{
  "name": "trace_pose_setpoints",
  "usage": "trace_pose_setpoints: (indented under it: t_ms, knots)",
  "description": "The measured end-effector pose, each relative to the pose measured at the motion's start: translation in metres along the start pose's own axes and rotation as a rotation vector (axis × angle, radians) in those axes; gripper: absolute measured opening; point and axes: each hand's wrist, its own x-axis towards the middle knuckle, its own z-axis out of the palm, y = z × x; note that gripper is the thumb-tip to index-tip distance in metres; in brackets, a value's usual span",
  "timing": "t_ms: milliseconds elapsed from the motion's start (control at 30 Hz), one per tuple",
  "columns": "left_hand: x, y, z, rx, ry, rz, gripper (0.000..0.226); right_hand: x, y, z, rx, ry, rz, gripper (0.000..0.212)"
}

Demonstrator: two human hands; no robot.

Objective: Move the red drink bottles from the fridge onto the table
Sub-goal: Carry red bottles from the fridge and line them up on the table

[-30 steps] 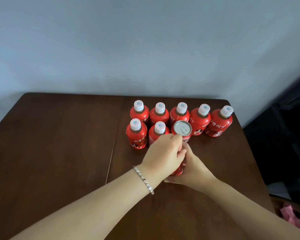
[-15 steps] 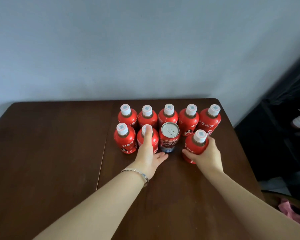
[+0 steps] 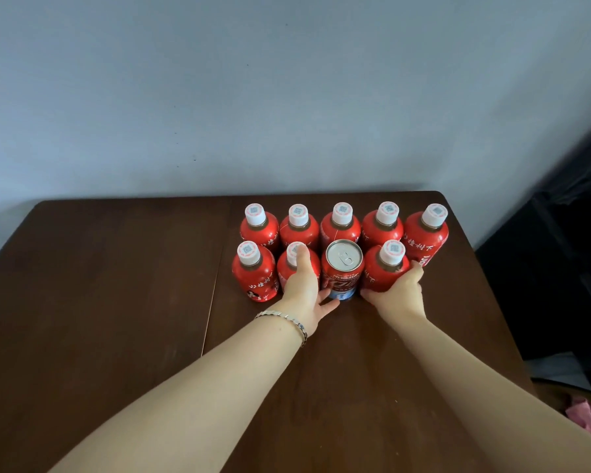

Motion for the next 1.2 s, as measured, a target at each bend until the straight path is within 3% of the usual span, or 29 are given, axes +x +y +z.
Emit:
trace_pose_setpoints:
  t_ms: [67,133,233,300,333,400,500,800,900,1000,1100,1200]
  knots:
    - [-0.002,0.001,-0.005,0.055,-0.018,-0.029,0.074,-0.008,-0.003,0.004,0.078,-0.029,0.206,0.092]
    - [-0.002,0.002,-0.018,0.176,0.033,-0.030,0.082,-0.019,-0.008,0.011,0.401,-0.114,0.411,0.069]
    - [0.000,-0.004,-0.047,0.222,0.385,0.095,0.088,-0.031,-0.022,0.024,0.881,-0.354,0.433,0.034]
    - [-0.002,0.002,-0.061,0.269,0.611,0.179,0.088,-0.033,-0.031,0.030,1.022,-0.422,0.409,0.026]
    - [0.002,0.009,-0.067,0.275,0.621,0.233,0.091,-0.034,-0.036,0.033,1.036,-0.422,0.405,0.026]
    - [0.015,0.022,-0.076,0.255,0.440,0.348,0.093,-0.034,-0.037,0.036,1.010,-0.430,0.386,0.026]
    - [0.023,0.028,-0.079,0.296,0.202,0.360,0.088,-0.036,-0.033,0.035,0.990,-0.482,0.390,0.027]
    - [0.018,0.029,-0.068,0.323,0.203,0.352,0.096,-0.039,-0.030,0.041,1.174,-0.381,0.438,0.030]
    - [0.005,0.032,-0.072,0.501,0.266,0.233,0.109,-0.045,-0.028,0.037,1.019,-0.424,0.444,0.026]
    - [-0.022,0.026,-0.075,0.756,0.240,0.108,0.071,-0.057,-0.028,0.028,0.546,-0.460,0.403,0.012]
    - [-0.050,0.013,-0.078,1.171,0.050,0.073,0.035,-0.082,-0.032,0.009,0.140,-0.493,0.318,0.008]
    - [-0.074,0.008,-0.071,1.543,-0.067,0.162,0.033,-0.106,-0.038,-0.017,-0.142,-0.549,0.197,0.019]
